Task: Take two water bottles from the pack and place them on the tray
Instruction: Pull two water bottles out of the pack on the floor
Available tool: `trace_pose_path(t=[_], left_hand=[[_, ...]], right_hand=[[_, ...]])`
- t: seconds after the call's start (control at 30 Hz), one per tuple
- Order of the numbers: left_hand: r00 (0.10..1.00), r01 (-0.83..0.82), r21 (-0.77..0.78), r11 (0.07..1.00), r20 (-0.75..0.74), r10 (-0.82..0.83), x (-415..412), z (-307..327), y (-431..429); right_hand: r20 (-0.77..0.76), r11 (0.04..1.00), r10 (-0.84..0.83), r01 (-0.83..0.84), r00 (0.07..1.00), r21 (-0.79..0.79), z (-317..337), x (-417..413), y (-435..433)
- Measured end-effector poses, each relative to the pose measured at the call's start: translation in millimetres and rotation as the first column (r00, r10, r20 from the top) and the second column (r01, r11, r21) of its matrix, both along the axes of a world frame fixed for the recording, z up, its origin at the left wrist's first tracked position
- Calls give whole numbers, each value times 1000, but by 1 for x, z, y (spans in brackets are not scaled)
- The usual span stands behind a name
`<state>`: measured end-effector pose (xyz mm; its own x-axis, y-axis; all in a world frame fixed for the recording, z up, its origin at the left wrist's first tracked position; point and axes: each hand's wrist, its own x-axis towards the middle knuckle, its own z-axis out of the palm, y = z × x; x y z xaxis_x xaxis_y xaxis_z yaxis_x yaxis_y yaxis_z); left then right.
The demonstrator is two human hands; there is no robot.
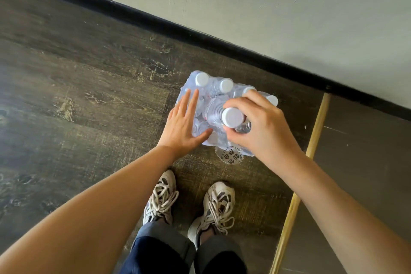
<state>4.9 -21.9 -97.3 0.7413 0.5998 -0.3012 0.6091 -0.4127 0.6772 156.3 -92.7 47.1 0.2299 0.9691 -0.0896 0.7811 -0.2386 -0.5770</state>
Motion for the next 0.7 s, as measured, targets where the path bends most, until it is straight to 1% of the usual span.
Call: trace_pose_path(t=[0.07,0.13,0.2,0.27,0.33,0.37,0.47,0.57,0.6,0.63,0.67,0.7], left_hand=[[984,-63,-92,994,160,77,1,17,0],[937,-130,-181,975,299,180,1,34,-2],[889,-163,-240,957,386,248,-1,51,-8],[855,-170,-280,945,434,283,-4,64,-12],[825,-201,-335,921,449,344,-5,71,-15],[820,-231,-331,915,439,366,-6,71,-16],[854,-317,-206,926,362,373,-11,63,-14],[880,-346,-114,931,306,364,-10,54,-9],[878,-357,-111,928,298,374,-8,54,-6],[874,-371,-113,922,293,388,-5,54,-4],[871,-384,-112,916,286,400,-2,57,-1],[873,-392,-109,913,269,407,1,60,1]], right_hand=[[34,997,-13,10,999,79,28,-7,-4],[58,988,-28,19,998,152,50,-15,-7],[47,980,-51,41,998,196,65,-20,-9],[7,975,-61,58,998,215,72,-22,-8],[-39,977,-45,52,998,209,70,-25,-6],[-66,979,-42,54,997,196,66,-27,-5],[-146,984,-64,87,987,156,50,-32,1],[-291,975,-35,97,956,199,32,-22,7],[-356,970,-56,135,933,200,24,-16,8],[-404,963,-118,204,907,176,15,-10,8],[-418,951,-207,283,884,127,3,-5,6],[-382,935,-305,351,872,54,-13,0,4]])
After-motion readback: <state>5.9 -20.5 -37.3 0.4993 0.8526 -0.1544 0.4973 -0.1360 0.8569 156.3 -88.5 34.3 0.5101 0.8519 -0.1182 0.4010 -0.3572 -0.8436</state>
